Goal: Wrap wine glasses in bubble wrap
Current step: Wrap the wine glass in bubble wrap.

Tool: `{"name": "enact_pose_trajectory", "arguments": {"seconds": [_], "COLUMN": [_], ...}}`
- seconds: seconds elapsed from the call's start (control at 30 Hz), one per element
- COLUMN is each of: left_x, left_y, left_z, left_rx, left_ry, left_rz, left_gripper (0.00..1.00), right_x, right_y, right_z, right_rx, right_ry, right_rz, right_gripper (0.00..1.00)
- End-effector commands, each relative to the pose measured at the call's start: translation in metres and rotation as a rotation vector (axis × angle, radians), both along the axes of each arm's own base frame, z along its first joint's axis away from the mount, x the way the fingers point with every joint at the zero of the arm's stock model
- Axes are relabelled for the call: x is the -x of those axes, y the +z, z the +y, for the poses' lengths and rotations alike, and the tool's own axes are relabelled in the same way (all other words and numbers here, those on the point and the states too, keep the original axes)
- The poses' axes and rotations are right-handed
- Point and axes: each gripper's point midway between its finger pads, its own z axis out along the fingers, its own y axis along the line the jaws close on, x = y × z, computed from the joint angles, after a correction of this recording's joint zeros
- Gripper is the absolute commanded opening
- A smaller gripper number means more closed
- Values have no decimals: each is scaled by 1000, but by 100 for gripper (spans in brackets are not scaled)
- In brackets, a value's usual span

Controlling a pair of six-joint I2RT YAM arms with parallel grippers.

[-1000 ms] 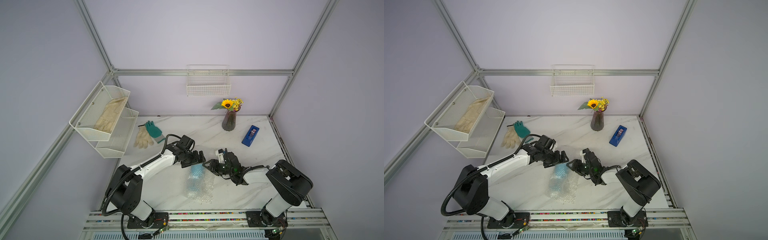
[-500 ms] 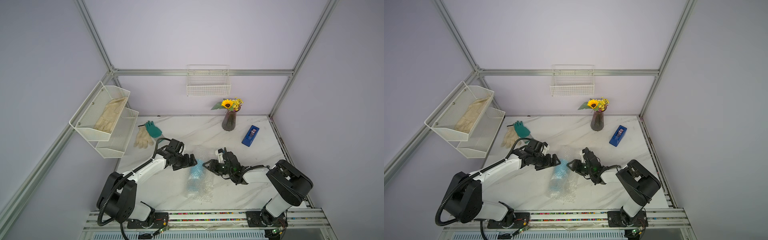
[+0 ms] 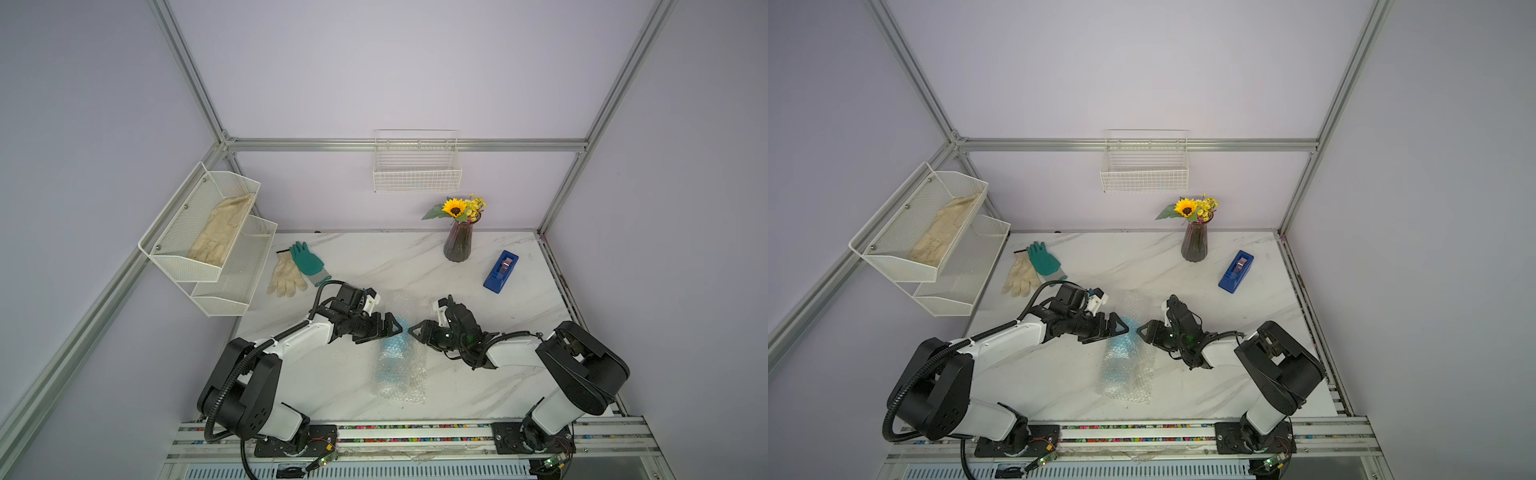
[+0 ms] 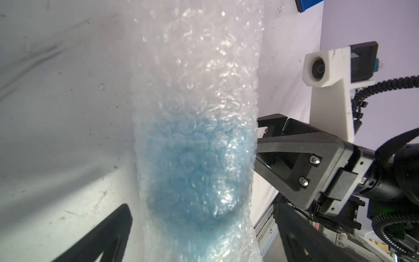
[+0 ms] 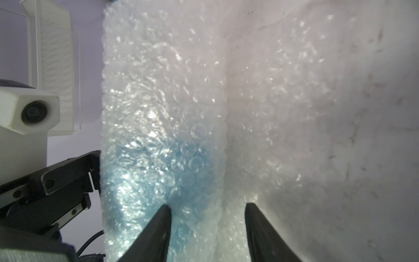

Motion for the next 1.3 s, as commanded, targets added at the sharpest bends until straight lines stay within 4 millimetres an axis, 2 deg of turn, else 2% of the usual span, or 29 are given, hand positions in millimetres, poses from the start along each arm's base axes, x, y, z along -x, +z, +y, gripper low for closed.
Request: {"name": "enact_pose_trajectory", "arguments": {"seconds": [0.0, 0.3, 0.53, 0.73, 0.87, 1.07, 1.27], "left_x": [7, 9, 5, 3, 4, 4, 3], "left_y": [-13, -23, -26, -34, -36, -36, -35], "left_z": [-2, -14, -13, -3, 3, 12, 18], "left_rx": [21, 20, -24, -109, -153, -239, -315], "left_ry": [-44, -75, -50, -31, -30, -20, -17], "left_rz": [6, 16, 11, 29, 40, 49, 52], "left_gripper": [100, 100, 85, 74, 72, 72, 72], "right_x": [10, 11, 11, 12, 8, 6, 5], "right_y": [-22, -28, -22, 0, 13, 7, -8], "right_z": [-11, -12, -10, -13, -26, -29, -27], "right_rx": [80, 85, 72, 30, 25, 80, 110], "right_ry": [-9, -8, -1, -4, -24, -14, 1], "right_rz": [50, 57, 49, 24, 5, 27, 58], "right_gripper": [55, 54, 54, 54, 53, 52, 49]}}
